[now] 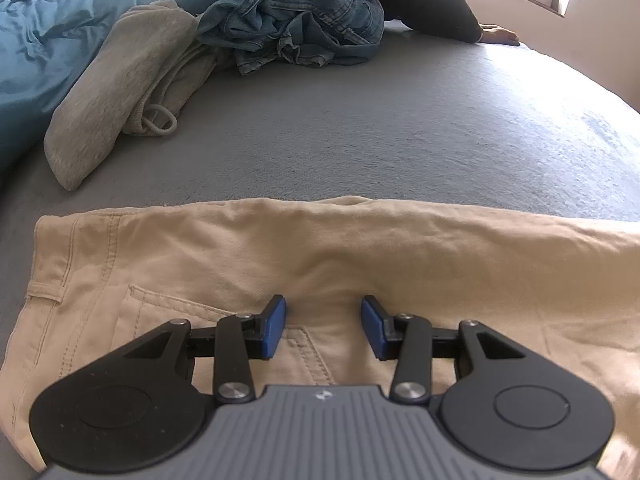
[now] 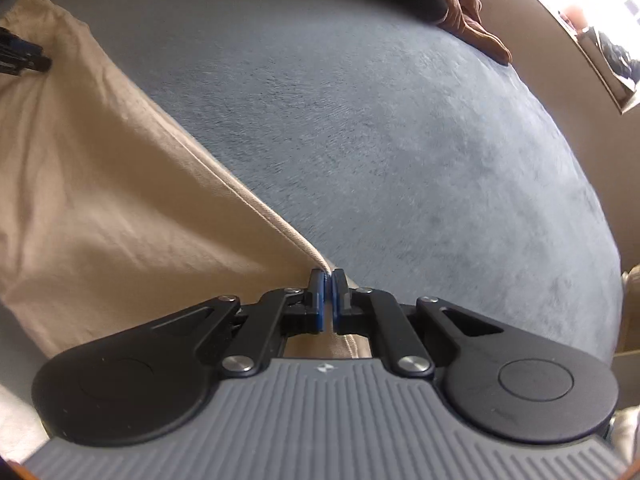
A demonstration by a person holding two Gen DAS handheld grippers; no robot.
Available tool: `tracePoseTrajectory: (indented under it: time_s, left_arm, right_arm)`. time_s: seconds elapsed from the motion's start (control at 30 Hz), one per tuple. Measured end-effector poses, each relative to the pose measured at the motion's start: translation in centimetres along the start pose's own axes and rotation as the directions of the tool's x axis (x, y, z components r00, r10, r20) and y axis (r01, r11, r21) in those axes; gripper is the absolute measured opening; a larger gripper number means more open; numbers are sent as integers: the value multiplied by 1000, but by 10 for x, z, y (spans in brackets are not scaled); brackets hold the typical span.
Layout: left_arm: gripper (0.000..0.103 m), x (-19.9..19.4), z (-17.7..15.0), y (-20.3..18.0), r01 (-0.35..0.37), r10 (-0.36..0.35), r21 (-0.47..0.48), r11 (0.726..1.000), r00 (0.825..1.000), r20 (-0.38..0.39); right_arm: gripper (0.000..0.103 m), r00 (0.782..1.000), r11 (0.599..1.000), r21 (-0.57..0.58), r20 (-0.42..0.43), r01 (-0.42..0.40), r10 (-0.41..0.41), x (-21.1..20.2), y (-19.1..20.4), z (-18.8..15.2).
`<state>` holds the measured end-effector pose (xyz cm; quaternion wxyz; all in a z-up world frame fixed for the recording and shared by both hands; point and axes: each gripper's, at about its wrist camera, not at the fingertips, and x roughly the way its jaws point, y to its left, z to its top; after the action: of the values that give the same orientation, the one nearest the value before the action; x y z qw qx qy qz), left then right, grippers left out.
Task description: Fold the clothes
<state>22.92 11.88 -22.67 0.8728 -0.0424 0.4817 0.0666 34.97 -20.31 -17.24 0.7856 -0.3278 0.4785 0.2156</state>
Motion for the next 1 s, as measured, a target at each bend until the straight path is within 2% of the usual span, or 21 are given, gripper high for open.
tracePoseTrajectory:
  time_s: [0.3, 0.4, 0.5, 0.53, 0.57, 0.6, 0.63, 0.67, 0.7, 0.83, 0.9, 1.0]
  left_arm:
    - [44, 0, -2, 0, 0, 0, 1, 1000, 1000, 9]
    - [44, 0, -2, 0, -3, 3, 17, 1000, 1000, 10]
    - [45, -3, -1, -2, 0, 0, 53, 999, 1000, -1]
    - [45, -5, 0, -2, 3, -2, 63, 998, 1000, -8]
    - [47, -8, 2, -2, 9, -8, 68, 998, 1000, -13]
    - [48, -11, 3, -1, 16, -14, 73, 997, 1000, -18]
    - [48, -14, 4, -1, 22, -21, 78, 997, 1000, -23]
    - [49, -18, 6, -2, 27, -26, 80, 996, 999, -22]
    - [49, -23, 7, -3, 31, -29, 84, 996, 999, -19]
    - [50, -43, 14, -24, 55, -56, 124, 991, 998, 9]
    - [49, -44, 19, -45, 102, -104, 151, 983, 995, 2]
    - [48, -36, 26, -83, 177, -176, 193, 965, 984, -24]
  right_arm:
    - [2, 998, 999, -49, -65, -2, -1, 41, 5, -7]
    - [2, 996, 1000, -21, -92, -22, 20, 65, 6, -12]
    - [4, 996, 999, 36, -79, -34, 37, 78, 4, -15]
    - [5, 996, 997, 59, -74, -44, 49, 74, -1, -16]
    - [11, 996, 995, 83, -68, -55, 60, 71, -6, -18]
    - [27, 996, 992, 115, -60, -56, 64, 63, -12, -21]
    - [35, 996, 987, 147, -52, -58, 66, 56, -19, -24]
    - [48, 997, 982, 180, -44, -59, 68, 49, -26, -27]
    - [54, 998, 978, 201, -27, -55, 62, 38, -30, -34]
    - [56, 999, 949, 312, -2, -40, 43, -8, -44, -77]
    - [54, 999, 935, 353, -14, -36, 43, -27, -48, -100]
    - [50, 995, 942, 336, -94, -6, 40, -33, -31, -136]
